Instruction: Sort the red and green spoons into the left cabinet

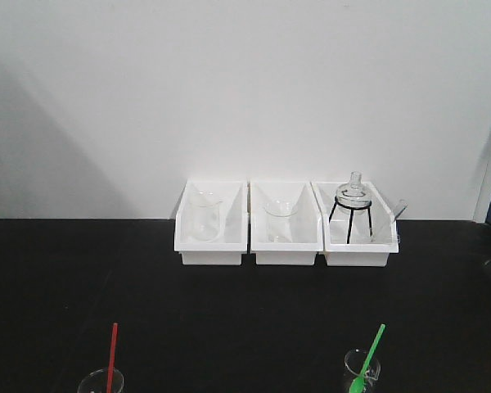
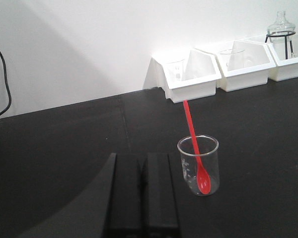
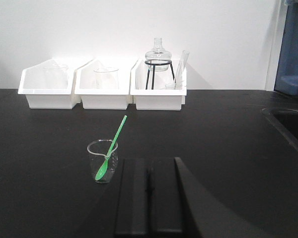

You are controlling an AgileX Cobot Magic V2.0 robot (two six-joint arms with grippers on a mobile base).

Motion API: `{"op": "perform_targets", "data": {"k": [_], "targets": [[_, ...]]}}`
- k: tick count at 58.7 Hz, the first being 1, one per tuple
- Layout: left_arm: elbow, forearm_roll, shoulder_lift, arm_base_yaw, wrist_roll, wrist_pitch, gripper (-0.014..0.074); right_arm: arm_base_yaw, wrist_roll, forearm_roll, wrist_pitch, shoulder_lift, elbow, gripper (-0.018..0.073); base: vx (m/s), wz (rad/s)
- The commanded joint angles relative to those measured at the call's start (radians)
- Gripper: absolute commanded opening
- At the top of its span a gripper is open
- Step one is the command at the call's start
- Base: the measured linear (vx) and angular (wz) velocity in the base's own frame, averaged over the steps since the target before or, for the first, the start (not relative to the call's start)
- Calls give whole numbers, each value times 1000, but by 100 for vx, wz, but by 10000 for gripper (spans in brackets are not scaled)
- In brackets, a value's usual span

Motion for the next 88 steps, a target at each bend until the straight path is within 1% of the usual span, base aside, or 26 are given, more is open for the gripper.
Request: {"op": "perform_targets", "data": {"k": [1, 56, 64, 68, 70, 74, 78, 83, 88], "targets": [[-2, -2, -19, 0, -9, -87, 3, -5, -6, -6, -84, -13, 11, -4, 0, 0], [-2, -2, -19, 0, -9, -89, 3, -5, -6, -6, -84, -13, 11, -4, 0, 0], [-10, -3, -19, 0, -9, -167, 3, -5, -6, -6, -97, -13, 10, -4, 0, 0], [-10, -8, -19, 0, -32, -202, 3, -5, -6, -6, -123, -13, 10, -4, 0, 0], [-11, -19, -19, 0, -67, -231, 3, -5, -6, -6, -144, -13, 8, -4, 0, 0], [-15, -72, -19, 0, -156, -271, 3, -5, 1, -1, -213, -13, 1, -4, 0, 0], [-38, -108, -19, 0, -236, -268, 3, -5, 3, 7, -248, -13, -28, -4, 0, 0], [-103, -105, -19, 0, -251, -206, 3, -5, 3, 39, -229, -13, -97, -4, 0, 0], [-197, -87, -9, 0, -223, -116, 3, -5, 1, 54, -156, -2, -201, -4, 0, 0]]}}
